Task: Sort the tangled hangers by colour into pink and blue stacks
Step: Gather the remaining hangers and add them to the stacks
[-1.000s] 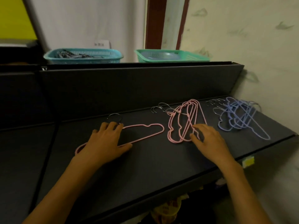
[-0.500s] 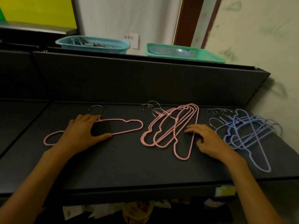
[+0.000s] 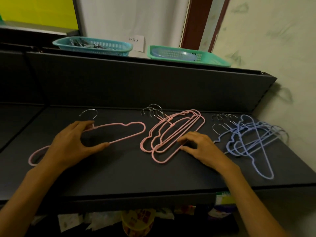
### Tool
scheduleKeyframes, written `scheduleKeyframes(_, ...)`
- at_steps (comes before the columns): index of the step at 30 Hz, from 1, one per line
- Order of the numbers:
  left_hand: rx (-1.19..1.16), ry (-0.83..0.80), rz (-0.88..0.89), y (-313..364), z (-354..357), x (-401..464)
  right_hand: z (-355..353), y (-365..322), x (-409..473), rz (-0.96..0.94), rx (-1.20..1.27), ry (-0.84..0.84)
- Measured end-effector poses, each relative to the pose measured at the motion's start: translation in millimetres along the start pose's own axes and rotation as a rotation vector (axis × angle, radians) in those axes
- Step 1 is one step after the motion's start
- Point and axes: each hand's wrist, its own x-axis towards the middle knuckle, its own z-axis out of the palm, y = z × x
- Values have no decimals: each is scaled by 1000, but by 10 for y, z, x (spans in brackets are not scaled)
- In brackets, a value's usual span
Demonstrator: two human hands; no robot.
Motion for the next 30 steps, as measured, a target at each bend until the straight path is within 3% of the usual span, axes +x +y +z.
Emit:
scheduleKeyframes(6,5,-25,8,110,16,74,-220,292,182,166,-28,-70)
scheduleKeyframes(15,-22,26,-8,235,109,104,-360,501,656,207,-79,-452)
scheduleKeyframes(21,-8,89,-13,322,131,80,-329,397,565,138,-188,-350)
scheduleKeyframes(30,9,152,-12,332,35,-63,-284,282,335,89,-131,-186)
